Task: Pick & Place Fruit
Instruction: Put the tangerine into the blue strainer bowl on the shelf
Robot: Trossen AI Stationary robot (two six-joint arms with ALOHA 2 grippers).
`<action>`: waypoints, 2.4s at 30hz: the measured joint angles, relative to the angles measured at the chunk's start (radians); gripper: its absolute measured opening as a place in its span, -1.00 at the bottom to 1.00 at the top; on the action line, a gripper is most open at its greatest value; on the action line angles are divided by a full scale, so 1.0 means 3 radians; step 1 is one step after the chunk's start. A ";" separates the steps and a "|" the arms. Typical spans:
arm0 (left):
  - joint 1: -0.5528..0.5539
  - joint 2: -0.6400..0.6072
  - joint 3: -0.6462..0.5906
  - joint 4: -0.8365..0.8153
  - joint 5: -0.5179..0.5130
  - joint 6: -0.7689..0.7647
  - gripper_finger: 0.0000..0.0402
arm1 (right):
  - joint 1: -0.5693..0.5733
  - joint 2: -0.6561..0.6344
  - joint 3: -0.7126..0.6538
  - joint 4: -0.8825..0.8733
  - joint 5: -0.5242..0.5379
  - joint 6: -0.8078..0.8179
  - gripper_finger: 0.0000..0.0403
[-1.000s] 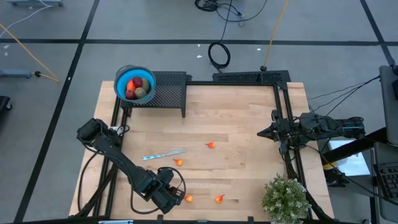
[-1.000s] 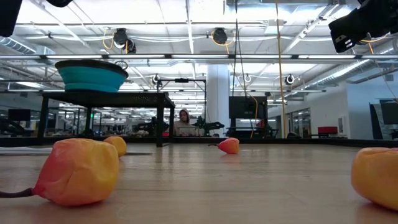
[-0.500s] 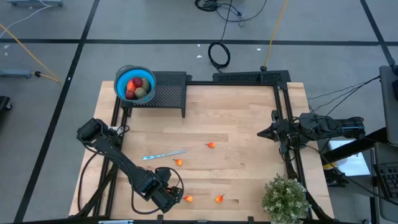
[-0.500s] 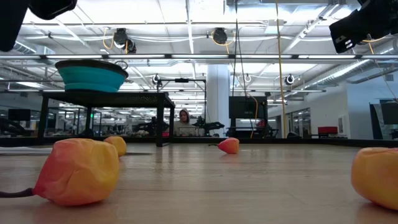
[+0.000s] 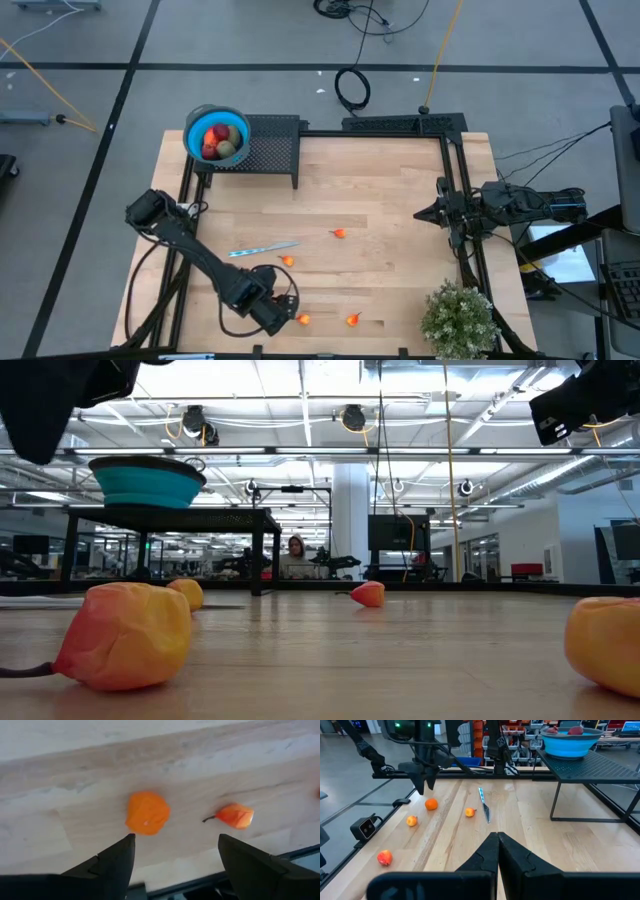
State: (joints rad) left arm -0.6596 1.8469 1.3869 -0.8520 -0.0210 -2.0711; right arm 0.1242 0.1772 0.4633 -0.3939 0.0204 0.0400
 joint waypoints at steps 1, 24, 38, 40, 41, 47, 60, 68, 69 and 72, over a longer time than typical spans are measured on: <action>0.0008 0.0000 0.0000 0.0000 0.0065 0.0000 0.38 | 0.0000 0.0000 0.0000 0.0000 0.0000 0.0001 -1.00; 0.0060 0.0000 -0.0335 0.0576 0.0153 -0.0917 0.21 | 0.0000 0.0000 0.0000 -0.0001 0.0000 0.0000 -1.00; 0.0169 -0.0003 -0.0560 0.0731 0.0154 -0.0755 0.32 | -0.0001 0.0000 0.0000 0.0000 0.0000 0.0001 -1.00; 0.0169 -0.0007 -0.0582 0.0739 0.0154 -0.0756 0.31 | 0.0000 0.0000 0.0000 0.0000 0.0000 0.0001 -1.00; 0.0169 -0.0008 -0.0585 0.0739 0.0154 -0.0756 0.30 | 0.0000 0.0000 0.0000 0.0001 0.0000 0.0001 -1.00; 0.0162 -0.0008 -0.0589 0.0683 0.0126 -0.0759 0.31 | -0.0001 0.0000 0.0000 0.0001 0.0000 0.0001 -1.00; 0.0050 0.0005 -0.0601 0.0490 0.0296 -0.0960 0.28 | 0.0000 0.0000 0.0000 0.0001 0.0000 0.0001 -1.00; 0.0027 0.0049 -0.0595 0.0537 0.0299 -0.0955 0.28 | -0.0001 0.0001 0.0001 0.0001 0.0000 0.0002 -1.00; 0.0027 0.0080 -0.0596 0.0558 0.0303 -0.0948 0.27 | -0.0001 0.0000 0.0000 0.0001 0.0000 0.0002 -1.00; 0.0027 0.0211 -0.0596 0.0680 0.0407 -0.0945 0.25 | -0.0001 0.0001 0.0001 0.0004 0.0001 0.0005 -1.00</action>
State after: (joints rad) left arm -0.6514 1.9102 1.2079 -0.6481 0.1010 -2.3546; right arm 0.1238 0.1776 0.4637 -0.3927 0.0208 0.0416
